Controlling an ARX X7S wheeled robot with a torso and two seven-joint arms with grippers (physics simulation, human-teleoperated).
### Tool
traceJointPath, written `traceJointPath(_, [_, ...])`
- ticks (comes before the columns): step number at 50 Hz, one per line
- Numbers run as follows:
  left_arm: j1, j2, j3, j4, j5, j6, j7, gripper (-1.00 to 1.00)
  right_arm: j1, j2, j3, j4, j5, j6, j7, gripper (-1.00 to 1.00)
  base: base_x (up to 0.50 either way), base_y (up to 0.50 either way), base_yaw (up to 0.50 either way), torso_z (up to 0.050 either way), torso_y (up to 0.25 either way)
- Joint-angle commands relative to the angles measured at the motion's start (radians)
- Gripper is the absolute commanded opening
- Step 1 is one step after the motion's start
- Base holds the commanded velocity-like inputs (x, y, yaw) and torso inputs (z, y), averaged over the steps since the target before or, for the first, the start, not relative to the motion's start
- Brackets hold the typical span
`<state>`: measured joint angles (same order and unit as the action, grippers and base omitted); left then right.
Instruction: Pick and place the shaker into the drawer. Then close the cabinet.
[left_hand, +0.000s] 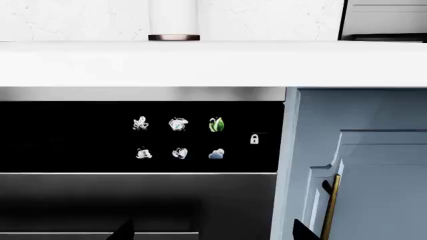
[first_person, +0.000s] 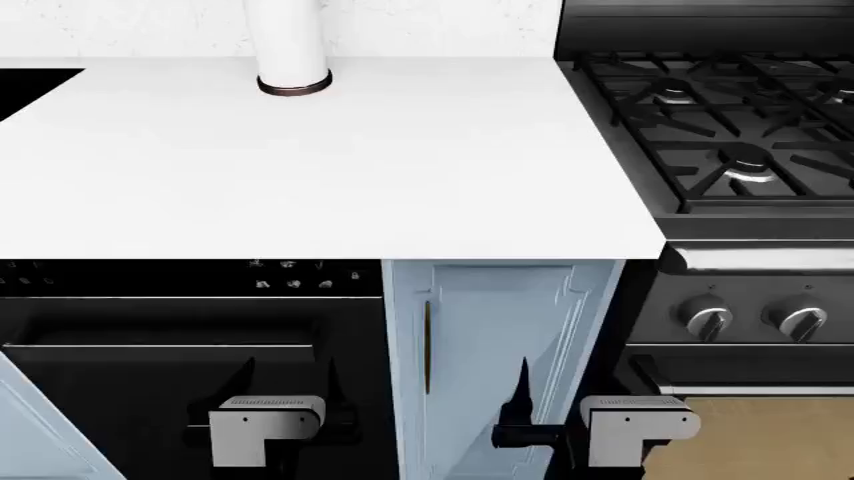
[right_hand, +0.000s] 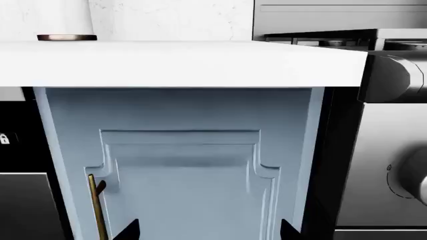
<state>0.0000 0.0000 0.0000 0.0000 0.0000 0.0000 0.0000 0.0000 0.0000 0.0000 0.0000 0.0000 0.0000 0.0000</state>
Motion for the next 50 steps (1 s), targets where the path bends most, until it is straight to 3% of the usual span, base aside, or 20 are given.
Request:
traceJointPath(1, [0.0, -0.015, 0.019, 0.003, -0.018, -0.002, -0.019, 1.0, 0.002, 0.017, -0.025, 0.008, -0.019, -0.018, 0.04, 1.0, 0.0, 0.0, 0.0, 0.0, 0.0])
traceJointPath(9, [0.027, -0.042, 0.06, 0.075, -0.03, -0.014, -0.056, 1.0, -0.013, 0.042, -0.065, -0.038, -0.029, -0.007, 0.085, 1.0, 0.0, 0.0, 0.0, 0.0, 0.0])
traceJointPath(13, [0.031, -0.058, 0.066, 0.312, -0.046, -0.138, -0.067, 1.0, -0.026, 0.06, -0.079, -0.257, -0.033, 0.134, 0.081, 1.0, 0.0, 0.0, 0.0, 0.0, 0.0])
traceJointPath(20, [-0.039, -0.077, 0.058, 0.505, -0.067, -0.295, -0.091, 1.0, 0.015, 0.09, -0.094, -0.473, -0.048, 0.314, 0.072, 1.0, 0.0, 0.0, 0.0, 0.0, 0.0])
traceJointPath(35, [-0.17, -0.106, 0.054, 0.661, -0.103, -0.467, -0.122, 1.0, 0.1, 0.133, -0.102, -0.654, -0.067, 0.473, 0.074, 1.0, 0.0, 0.0, 0.0, 0.0, 0.0])
traceJointPath(50, [-0.4, -0.129, 0.06, 0.8, -0.16, -0.73, -0.14, 1.0, 0.289, 0.173, -0.117, -0.843, -0.101, 0.728, 0.042, 1.0, 0.0, 0.0, 0.0, 0.0, 0.0])
